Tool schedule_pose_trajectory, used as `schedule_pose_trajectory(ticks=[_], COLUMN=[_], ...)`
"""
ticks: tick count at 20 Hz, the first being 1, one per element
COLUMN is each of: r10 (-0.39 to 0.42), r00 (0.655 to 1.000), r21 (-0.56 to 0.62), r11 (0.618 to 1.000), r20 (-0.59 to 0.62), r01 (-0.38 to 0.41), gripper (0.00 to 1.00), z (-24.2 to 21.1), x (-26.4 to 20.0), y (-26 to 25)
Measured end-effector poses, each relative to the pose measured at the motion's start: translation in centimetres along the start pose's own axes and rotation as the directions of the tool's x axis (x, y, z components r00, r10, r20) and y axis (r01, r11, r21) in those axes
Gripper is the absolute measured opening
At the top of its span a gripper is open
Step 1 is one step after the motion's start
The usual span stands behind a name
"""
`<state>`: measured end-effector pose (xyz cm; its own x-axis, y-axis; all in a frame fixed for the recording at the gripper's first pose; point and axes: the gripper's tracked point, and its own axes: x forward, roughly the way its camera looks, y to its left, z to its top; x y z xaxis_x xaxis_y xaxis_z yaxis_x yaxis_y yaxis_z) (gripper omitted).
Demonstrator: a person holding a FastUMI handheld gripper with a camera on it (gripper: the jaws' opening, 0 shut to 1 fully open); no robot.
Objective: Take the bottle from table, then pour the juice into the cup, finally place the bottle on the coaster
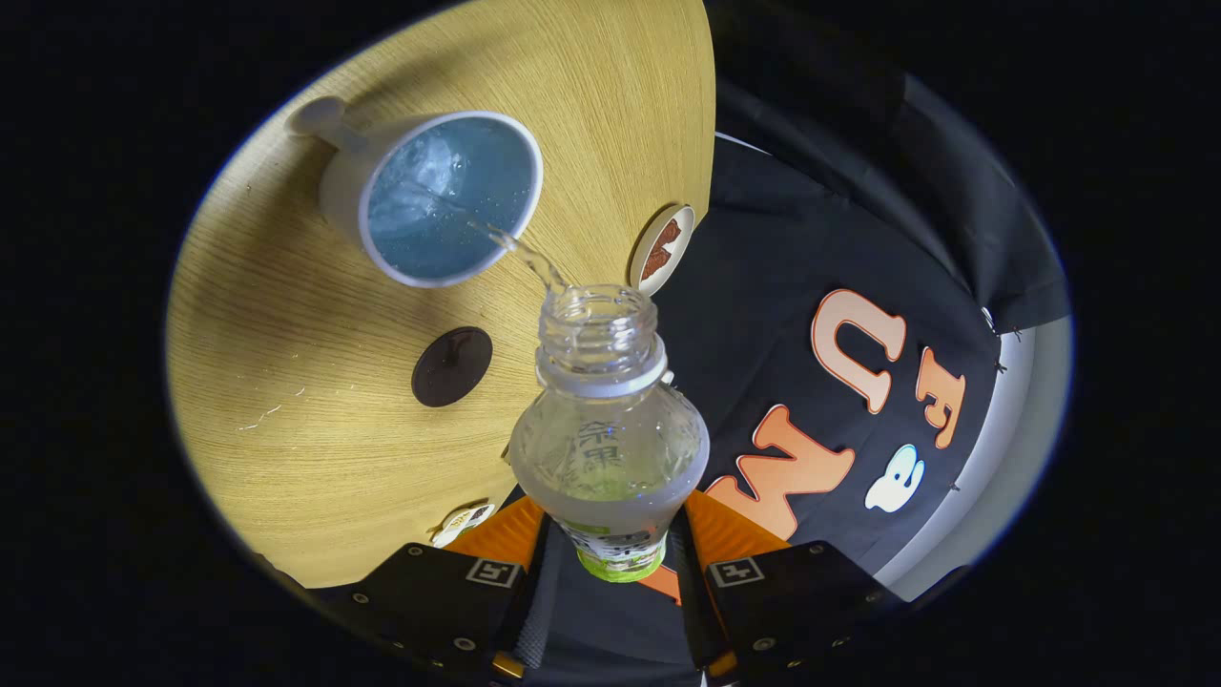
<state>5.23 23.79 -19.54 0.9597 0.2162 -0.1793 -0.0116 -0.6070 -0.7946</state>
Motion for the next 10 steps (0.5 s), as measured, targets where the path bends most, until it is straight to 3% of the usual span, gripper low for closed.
schedule_pose_trajectory(ticks=[10], r10=[-0.022], r00=[1.0], r21=[-0.047], r11=[0.999], r20=[0.003], r01=[0.022], gripper=[0.57], z=[-0.27], x=[0.13], y=[-1.08])
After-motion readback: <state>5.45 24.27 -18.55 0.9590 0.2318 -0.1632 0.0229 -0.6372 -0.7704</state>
